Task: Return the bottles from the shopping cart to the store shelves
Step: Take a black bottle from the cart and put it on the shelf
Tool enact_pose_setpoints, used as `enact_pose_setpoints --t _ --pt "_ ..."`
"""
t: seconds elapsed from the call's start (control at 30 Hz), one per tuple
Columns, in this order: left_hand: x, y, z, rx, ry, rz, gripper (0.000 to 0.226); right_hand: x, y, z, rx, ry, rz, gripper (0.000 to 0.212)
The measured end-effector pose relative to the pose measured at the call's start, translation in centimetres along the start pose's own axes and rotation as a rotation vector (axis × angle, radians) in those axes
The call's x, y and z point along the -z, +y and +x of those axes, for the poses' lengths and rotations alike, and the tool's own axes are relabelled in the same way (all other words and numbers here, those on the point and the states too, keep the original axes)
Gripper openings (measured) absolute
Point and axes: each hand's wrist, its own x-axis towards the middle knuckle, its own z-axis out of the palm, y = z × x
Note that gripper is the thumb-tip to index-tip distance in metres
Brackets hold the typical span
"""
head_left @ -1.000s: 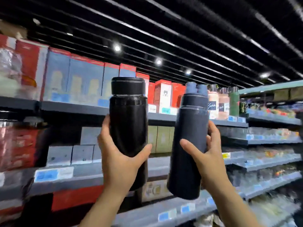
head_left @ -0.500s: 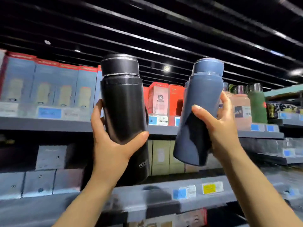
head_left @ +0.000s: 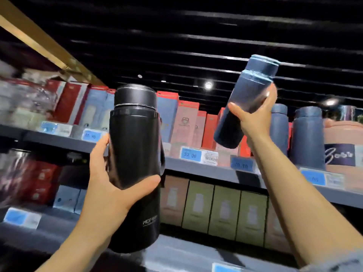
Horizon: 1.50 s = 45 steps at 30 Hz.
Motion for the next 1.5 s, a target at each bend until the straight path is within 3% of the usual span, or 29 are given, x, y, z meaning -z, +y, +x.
enact_pose_setpoints --t 0.1,0.3,0.47,0.63,0.73,1.0,1.07,1.17,1.27,1.33,1.4,1.5 --pt "0.2 0.7 -0.6 -0.025 0.018 0.083 0.111 0.2 2.2 0.6 -0.049 -0.071 -0.193 0.102" --pt "-0.4 1.4 -1.2 -0.054 0.029 0.150 0.100 0.4 4.7 0.8 -0.246 -0.184 -0.445 0.087" --pt "-1.0 1.6 -1.2 -0.057 0.027 0.156 0.099 1.2 5.5 1.6 -0.357 -0.199 -0.612 0.099" --pt "-1.3 0.8 -1.5 -0.031 0.011 0.120 0.106 2.0 6.1 1.5 -0.319 -0.190 -0.793 0.106" --pt "-1.2 0.1 -1.5 -0.019 0.016 0.124 0.095 2.2 6.4 1.4 -0.261 -0.184 -0.900 0.109" --pt "-1.5 -0.5 -1.0 -0.014 -0.007 0.092 0.101 2.8 3.2 -0.3 -0.218 -0.187 -1.029 0.104" --pt "-2.0 -0.5 -0.3 -0.038 -0.013 0.090 0.101 2.8 0.8 -1.6 -0.077 -0.191 -0.963 0.092" --pt "-3.5 -0.6 1.3 -0.101 -0.041 0.088 0.100 2.5 -4.1 -5.6 0.095 -0.288 -0.609 0.070" --pt "-6.0 -0.6 2.6 -0.188 -0.064 0.123 0.103 2.4 -8.5 -10.7 -0.035 -0.494 -0.187 0.074" --pt "-8.0 -0.6 3.3 -0.208 -0.072 0.115 0.106 2.1 -9.8 -13.1 -0.088 -0.597 -0.054 0.069" --pt "-9.7 -0.6 3.6 -0.235 -0.110 0.099 0.109 1.9 -9.6 -14.1 -0.064 -0.592 -0.015 0.056" --pt "-11.1 -0.2 3.6 -0.275 -0.316 0.085 0.119 2.2 -8.7 -13.3 -0.063 -0.458 -0.003 0.063"
